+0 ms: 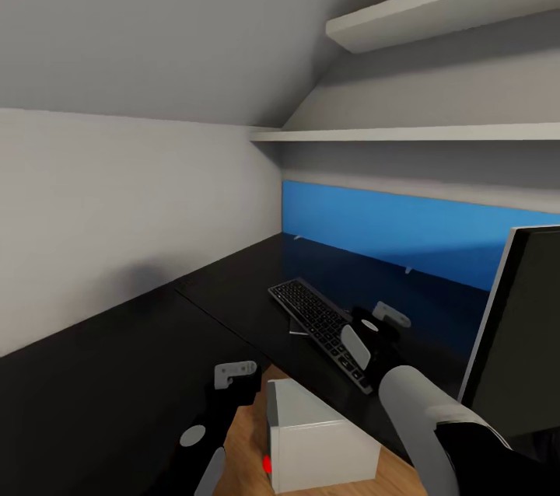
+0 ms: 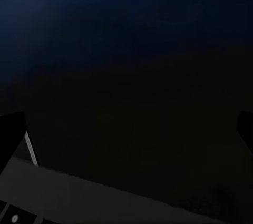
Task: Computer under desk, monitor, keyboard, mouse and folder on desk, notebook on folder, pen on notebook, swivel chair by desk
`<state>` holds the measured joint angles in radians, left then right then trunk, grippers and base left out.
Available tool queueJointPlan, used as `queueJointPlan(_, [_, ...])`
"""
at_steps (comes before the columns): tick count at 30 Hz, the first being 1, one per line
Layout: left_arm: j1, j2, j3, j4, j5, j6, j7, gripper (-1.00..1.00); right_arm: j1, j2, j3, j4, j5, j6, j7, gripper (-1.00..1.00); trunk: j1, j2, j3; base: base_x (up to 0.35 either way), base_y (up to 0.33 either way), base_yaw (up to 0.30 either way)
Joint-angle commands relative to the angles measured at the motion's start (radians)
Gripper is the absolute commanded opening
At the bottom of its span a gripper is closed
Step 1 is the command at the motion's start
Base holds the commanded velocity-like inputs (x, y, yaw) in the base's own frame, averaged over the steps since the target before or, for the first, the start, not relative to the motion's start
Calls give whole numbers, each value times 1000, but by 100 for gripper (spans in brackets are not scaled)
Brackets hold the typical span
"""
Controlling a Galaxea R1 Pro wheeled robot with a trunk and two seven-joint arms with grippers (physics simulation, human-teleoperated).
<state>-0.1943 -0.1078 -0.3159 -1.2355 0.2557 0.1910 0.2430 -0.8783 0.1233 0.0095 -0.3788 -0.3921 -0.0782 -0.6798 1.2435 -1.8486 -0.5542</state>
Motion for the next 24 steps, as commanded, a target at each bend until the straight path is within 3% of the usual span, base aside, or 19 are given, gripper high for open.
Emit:
queueJointPlan(1, [0, 1, -2, 21, 19, 5, 9, 100, -1, 0, 1, 0, -12, -8, -1, 100, 0, 0, -1, 0, 0, 0])
queueJointPlan(7, [0, 1, -2, 21, 19, 5, 9, 100, -1, -3, -5, -29, -67, 13, -1, 100, 0, 0, -1, 0, 0, 0])
queueJointPlan(10, [0, 1, -2, 21, 19, 5, 9, 100, -1, -4, -8, -40, -70, 37, 0, 100, 0, 0, -1, 0, 0, 0])
queueJointPlan(16, [0, 2, -2, 21, 19, 5, 9, 100, -1, -5, -61, -72, -83, 95, 0, 100, 0, 0, -1, 0, 0, 0])
queueJointPlan(24, [0, 2, -2, 21, 19, 5, 9, 100, -1, -4, -85, -83, -89, 135, 2, 100, 0, 0, -1, 0, 0, 0])
